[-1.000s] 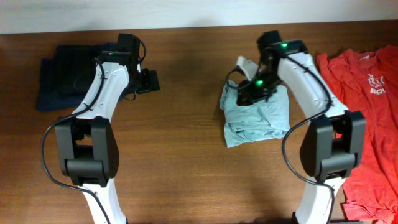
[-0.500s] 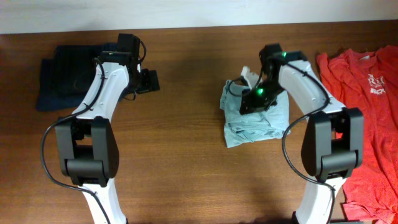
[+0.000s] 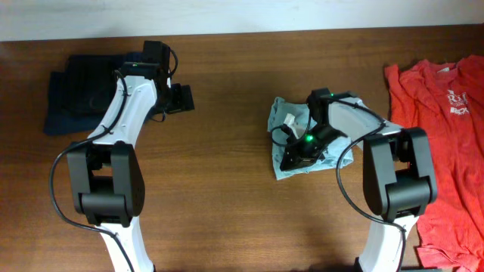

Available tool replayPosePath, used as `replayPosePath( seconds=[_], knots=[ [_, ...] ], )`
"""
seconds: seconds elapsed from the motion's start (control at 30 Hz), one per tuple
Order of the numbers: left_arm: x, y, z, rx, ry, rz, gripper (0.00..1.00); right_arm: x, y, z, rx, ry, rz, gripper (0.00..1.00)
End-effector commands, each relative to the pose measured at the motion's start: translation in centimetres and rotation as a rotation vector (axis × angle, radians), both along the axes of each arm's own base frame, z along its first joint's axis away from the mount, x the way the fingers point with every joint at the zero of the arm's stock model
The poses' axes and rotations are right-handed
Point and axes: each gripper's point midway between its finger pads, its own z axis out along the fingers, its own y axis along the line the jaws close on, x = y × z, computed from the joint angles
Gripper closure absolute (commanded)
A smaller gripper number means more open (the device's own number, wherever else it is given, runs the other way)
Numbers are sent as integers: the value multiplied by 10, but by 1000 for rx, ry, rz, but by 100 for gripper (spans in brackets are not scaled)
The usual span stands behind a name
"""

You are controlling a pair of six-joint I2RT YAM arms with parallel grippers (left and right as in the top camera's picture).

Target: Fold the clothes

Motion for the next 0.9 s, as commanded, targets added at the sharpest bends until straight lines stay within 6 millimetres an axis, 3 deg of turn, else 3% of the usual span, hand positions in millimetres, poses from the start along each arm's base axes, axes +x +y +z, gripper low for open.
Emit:
replayPosePath(
  seconds=[0.0, 0.13, 0.3, 0.43, 0.53, 0.73, 0.87],
  knots=[
    [5, -1, 14, -7, -36, -2, 1, 38, 4, 58, 106, -156, -8, 84],
    [5, -1, 14, -7, -36, -2, 1, 71, -5, 95, 115, -277, -39, 85],
    [5, -1, 14, -7, -36, -2, 1, 113, -6, 94, 121, -402, -120, 87],
    [5, -1, 14, -7, -36, -2, 1, 133, 0, 76, 129, -437, -180, 88],
    [5, -1, 14, -7, -36, -1, 1, 140, 2, 50, 102, -434, -214, 87],
    [5, -1, 14, -7, -36, -2, 1, 139, 3, -1, 34, -446, -215, 87],
    [5, -1, 14, -7, -36, -1, 1, 135, 10, -16, 41, -447, -210, 82]
  ],
)
